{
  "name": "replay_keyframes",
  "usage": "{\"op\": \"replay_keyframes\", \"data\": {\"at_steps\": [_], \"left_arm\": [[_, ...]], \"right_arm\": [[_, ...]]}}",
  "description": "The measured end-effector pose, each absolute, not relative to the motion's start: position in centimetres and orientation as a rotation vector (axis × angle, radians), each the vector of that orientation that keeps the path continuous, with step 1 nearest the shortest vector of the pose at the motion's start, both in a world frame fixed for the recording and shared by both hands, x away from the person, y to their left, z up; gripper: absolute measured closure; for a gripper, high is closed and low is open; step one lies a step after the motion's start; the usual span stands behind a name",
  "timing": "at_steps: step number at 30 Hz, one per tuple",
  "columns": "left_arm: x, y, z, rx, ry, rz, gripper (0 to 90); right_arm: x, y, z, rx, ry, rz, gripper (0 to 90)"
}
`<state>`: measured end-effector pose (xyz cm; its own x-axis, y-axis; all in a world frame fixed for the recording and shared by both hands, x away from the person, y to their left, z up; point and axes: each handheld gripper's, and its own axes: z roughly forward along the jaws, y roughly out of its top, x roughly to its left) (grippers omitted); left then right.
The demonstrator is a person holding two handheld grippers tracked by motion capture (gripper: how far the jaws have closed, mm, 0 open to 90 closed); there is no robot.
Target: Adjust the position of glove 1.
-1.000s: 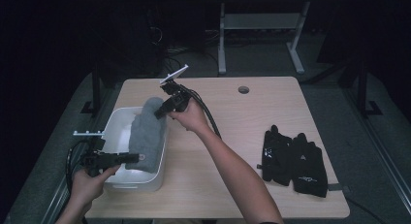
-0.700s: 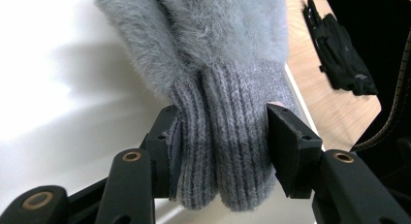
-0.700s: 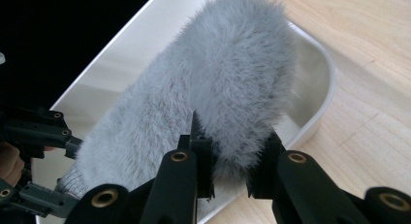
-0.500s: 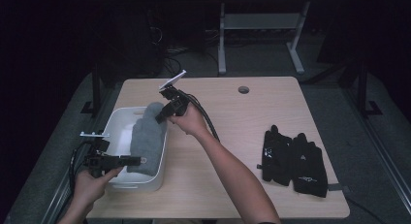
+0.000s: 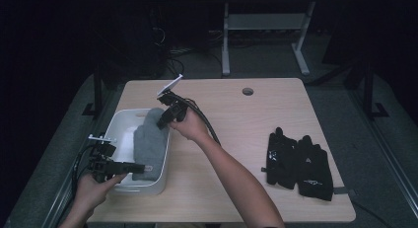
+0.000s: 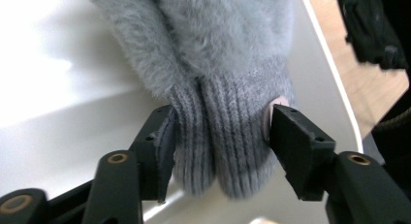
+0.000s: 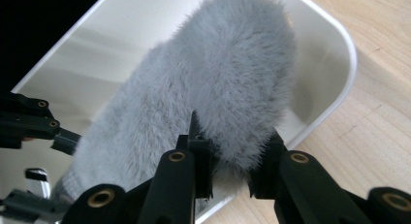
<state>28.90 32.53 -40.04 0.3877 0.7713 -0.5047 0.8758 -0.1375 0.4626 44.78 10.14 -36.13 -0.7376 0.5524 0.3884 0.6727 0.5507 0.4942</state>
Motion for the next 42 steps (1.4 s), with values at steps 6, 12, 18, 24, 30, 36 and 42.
{"op": "replay_keyframes", "data": {"at_steps": [6, 12, 18, 24, 30, 36, 42], "left_arm": [[29.0, 33.0, -39.6, 1.913, 1.422, -0.149, 42.8], [28.9, 32.7, -38.6, 1.904, 1.394, -0.106, 42.8], [28.9, 32.2, -37.8, 1.909, 1.358, -0.065, 42.7], [28.9, 32.0, -37.0, 1.880, 1.337, -0.053, 42.8], [28.9, 31.6, -36.3, 1.864, 1.319, -0.037, 42.0], [29.0, 31.2, -35.6, 1.861, 1.300, -0.027, 40.7], [29.1, 30.5, -35.3, 1.865, 1.283, -0.026, 40.2]], "right_arm": [[44.6, 10.3, -35.9, -1.047, -2.646, -0.972, 59.3], [44.5, 9.6, -35.1, -1.050, -2.655, -1.021, 55.7], [44.4, 8.7, -34.4, -1.050, -2.633, -1.041, 55.4], [44.4, 7.7, -33.8, -1.048, -2.593, -1.082, 55.0], [44.3, 6.8, -33.2, -1.041, -2.578, -1.098, 53.4], [44.2, 5.6, -32.8, -1.046, -2.571, -1.119, 52.5], [44.1, 4.4, -32.8, -1.060, -2.552, -1.138, 51.8]]}}
